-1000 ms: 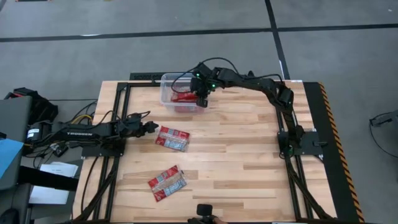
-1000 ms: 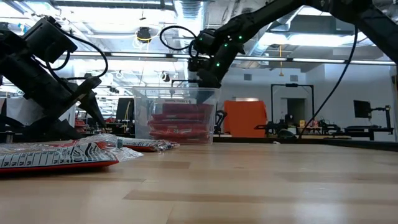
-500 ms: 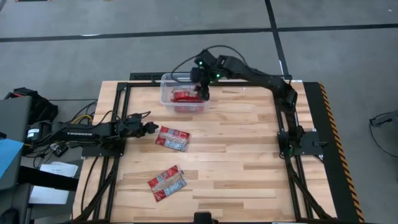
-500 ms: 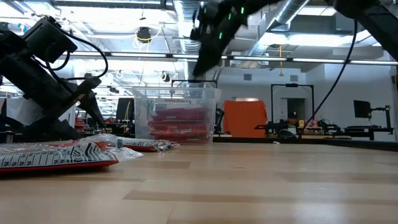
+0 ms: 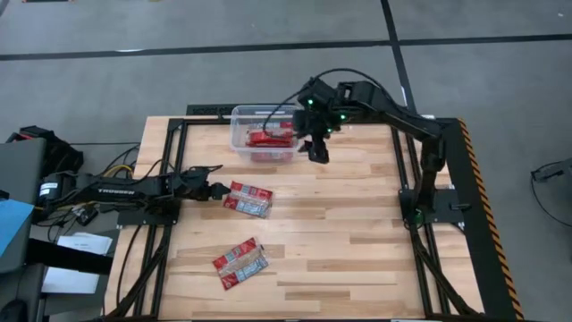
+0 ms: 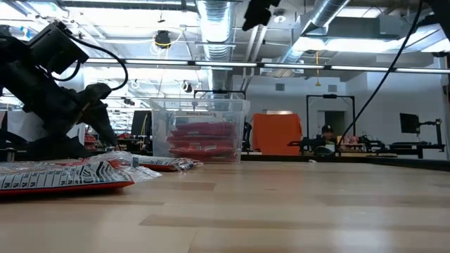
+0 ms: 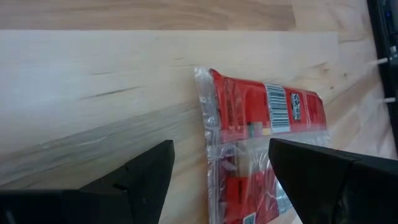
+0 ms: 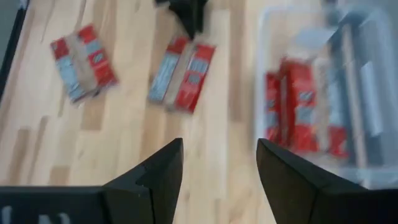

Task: Sort popcorn bags into baskets
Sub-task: Put the red popcorn bag into the transparent bin

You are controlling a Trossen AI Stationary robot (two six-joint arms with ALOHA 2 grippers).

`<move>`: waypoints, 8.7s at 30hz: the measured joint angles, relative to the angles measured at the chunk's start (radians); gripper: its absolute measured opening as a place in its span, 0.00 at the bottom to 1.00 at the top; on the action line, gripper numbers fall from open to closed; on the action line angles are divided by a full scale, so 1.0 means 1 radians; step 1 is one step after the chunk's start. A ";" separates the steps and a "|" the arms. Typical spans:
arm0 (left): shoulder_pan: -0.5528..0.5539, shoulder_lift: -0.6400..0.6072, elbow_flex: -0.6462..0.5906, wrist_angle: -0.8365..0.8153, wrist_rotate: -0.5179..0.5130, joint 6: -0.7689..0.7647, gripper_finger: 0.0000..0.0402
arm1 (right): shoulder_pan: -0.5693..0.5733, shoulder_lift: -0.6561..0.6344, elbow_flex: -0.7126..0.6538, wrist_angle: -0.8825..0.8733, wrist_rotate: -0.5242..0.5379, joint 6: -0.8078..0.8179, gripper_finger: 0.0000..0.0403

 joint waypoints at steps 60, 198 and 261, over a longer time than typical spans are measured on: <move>-0.120 0.861 0.374 0.309 0.080 -0.060 0.00 | 0.179 -0.438 -1.558 1.465 0.124 1.020 0.57; -0.061 0.202 0.368 -0.200 -0.065 0.060 0.24 | -0.307 0.409 0.135 0.279 0.043 -0.435 0.60; -0.787 0.878 0.482 0.204 0.044 0.329 0.00 | 0.614 -0.955 -1.349 0.605 0.579 1.299 0.59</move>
